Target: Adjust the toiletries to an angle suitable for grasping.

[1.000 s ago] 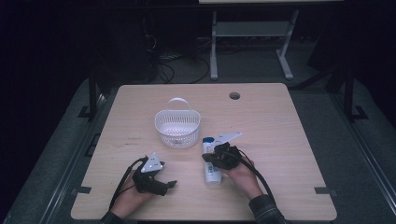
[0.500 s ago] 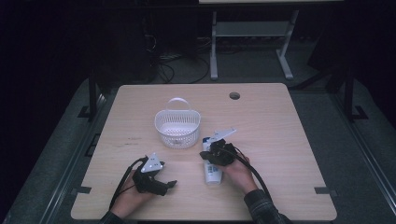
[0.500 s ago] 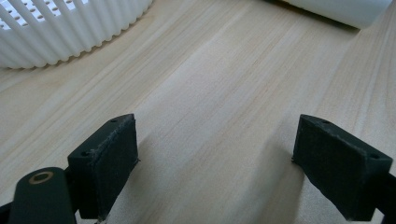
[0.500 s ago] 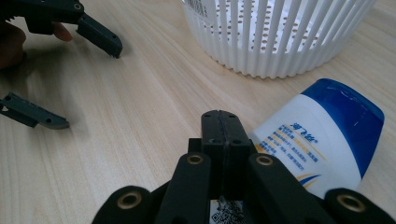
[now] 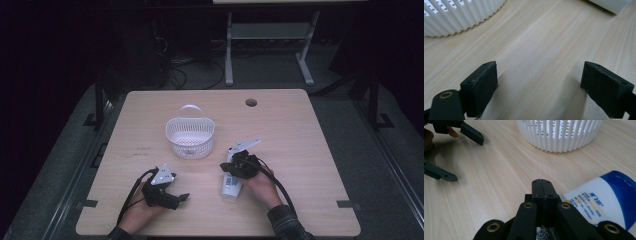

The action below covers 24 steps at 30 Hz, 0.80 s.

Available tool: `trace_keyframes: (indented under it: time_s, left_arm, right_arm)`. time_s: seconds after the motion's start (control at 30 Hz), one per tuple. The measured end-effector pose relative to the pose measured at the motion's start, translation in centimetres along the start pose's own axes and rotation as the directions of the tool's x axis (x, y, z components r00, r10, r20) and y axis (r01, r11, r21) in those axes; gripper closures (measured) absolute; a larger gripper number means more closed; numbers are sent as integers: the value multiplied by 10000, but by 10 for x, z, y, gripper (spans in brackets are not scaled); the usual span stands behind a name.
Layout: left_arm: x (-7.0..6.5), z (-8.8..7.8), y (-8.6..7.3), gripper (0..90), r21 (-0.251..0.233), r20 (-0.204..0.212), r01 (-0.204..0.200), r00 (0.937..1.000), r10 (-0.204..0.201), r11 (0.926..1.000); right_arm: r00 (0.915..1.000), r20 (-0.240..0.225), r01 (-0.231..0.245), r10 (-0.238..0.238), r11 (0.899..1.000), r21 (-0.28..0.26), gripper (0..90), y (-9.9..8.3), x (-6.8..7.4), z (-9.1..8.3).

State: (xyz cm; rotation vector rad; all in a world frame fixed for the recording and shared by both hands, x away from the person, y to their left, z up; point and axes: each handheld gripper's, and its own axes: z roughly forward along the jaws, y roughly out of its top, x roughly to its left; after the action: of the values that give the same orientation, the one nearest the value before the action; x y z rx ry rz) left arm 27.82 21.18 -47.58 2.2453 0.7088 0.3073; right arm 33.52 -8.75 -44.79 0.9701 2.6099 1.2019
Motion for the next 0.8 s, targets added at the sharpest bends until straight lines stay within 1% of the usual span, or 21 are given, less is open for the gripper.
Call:
trace_keyframes:
  time_s: [0.17,0.3,0.5,0.8]
  left_arm:
    - [0,0,0,129,2,0,3,10000,-3,10000]
    - [0,0,0,129,1,-11,-20,10000,20,10000]
    - [0,0,0,129,2,-12,-19,10000,19,10000]
    - [0,0,0,129,0,-2,2,10000,-2,10000]
  right_arm:
    - [10000,78,-44,43,10000,39,894,-4,-2,-6]
    - [9998,122,-166,166,9999,-16,894,-10,-3,-13]
    - [9995,265,-192,191,9998,48,894,-18,-6,-23]
    - [9988,408,-292,287,9995,118,894,-28,-7,-35]
